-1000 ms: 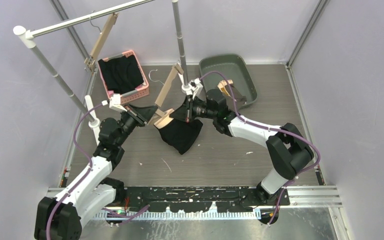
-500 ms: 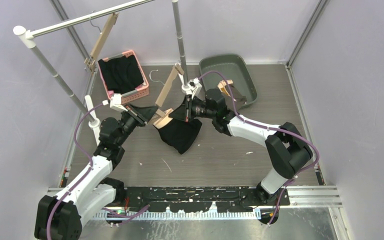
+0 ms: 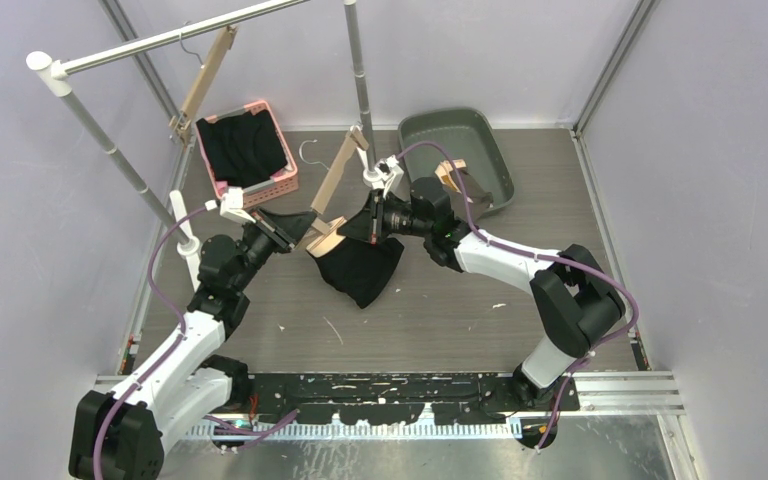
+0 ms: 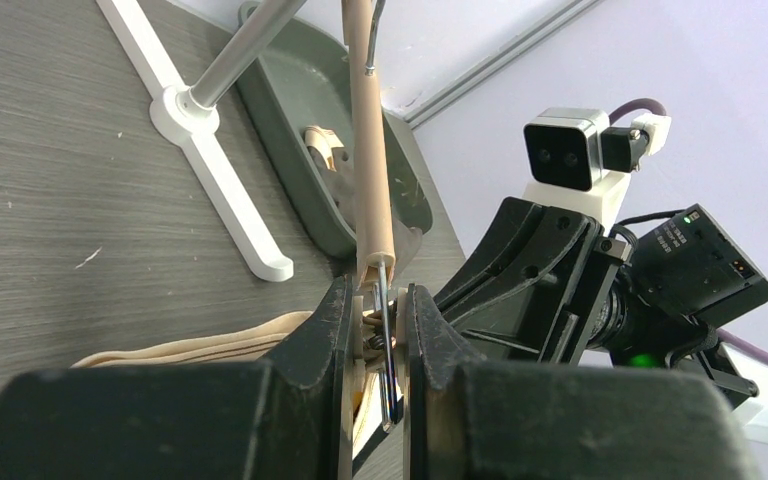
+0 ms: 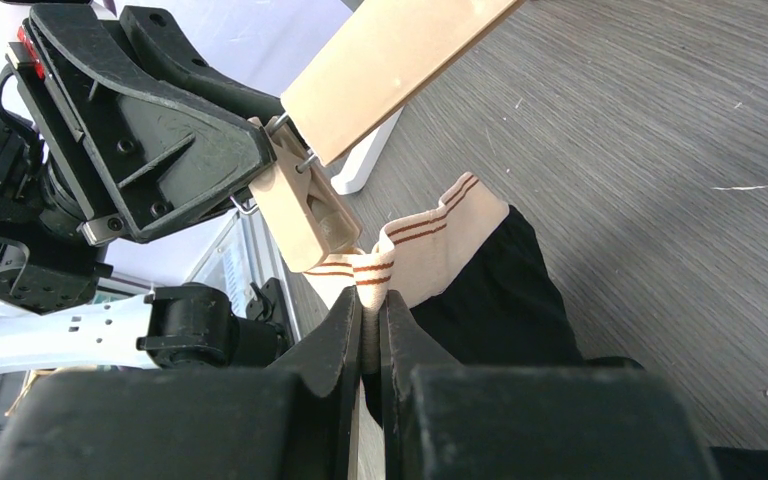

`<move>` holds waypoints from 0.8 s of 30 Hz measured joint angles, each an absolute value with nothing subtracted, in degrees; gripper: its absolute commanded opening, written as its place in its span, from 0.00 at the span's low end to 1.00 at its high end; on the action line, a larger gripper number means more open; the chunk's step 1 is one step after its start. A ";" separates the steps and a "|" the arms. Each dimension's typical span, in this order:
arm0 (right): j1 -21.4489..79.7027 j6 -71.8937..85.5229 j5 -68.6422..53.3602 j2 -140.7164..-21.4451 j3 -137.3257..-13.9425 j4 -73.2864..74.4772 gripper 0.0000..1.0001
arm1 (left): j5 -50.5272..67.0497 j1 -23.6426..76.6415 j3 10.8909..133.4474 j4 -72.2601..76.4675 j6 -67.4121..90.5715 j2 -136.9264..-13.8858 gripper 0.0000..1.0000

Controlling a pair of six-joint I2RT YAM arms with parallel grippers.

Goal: Clip the underwear to the hanger
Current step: Clamp the underwear onto the hanger.

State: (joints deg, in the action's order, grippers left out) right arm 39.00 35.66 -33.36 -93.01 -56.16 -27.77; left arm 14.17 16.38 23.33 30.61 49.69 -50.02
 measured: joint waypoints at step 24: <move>39.07 35.44 -33.36 -93.01 -56.16 -27.77 0.01 | 14.22 15.25 23.33 30.59 48.64 -50.00 0.00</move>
State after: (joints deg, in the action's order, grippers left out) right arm 39.07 35.44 -33.36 -93.01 -56.16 -27.77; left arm 14.22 15.25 23.33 30.59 48.64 -50.00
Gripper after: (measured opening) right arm 0.109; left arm 0.144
